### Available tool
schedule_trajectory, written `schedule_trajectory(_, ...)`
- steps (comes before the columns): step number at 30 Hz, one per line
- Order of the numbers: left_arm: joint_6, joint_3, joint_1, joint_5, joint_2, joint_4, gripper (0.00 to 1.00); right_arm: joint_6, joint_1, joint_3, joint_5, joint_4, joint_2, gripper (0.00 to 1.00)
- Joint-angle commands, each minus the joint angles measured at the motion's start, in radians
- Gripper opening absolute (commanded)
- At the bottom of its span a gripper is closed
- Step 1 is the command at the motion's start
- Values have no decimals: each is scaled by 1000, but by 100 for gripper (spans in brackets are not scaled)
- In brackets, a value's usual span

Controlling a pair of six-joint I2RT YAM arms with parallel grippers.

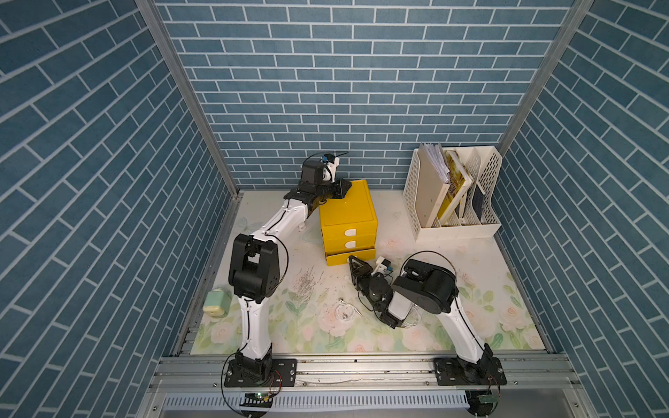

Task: Place the wired earphones into the drawer by color
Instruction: Open the drawer in the storage box.

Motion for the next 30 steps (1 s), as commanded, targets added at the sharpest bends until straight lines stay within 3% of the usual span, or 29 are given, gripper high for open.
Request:
schedule_trajectory(1,-26,-87,16,-40,83,-246,21,26,17,-63,39,-161,13,29)
schedule_trajectory(18,-50,-145,11,-70,56,-227,21,110,157,-245,95,-253,-176,29)
schedule_trajectory(30,-57,-145,-3,-96,51,-235,21,166,236,-285,131,-367,-262,29)
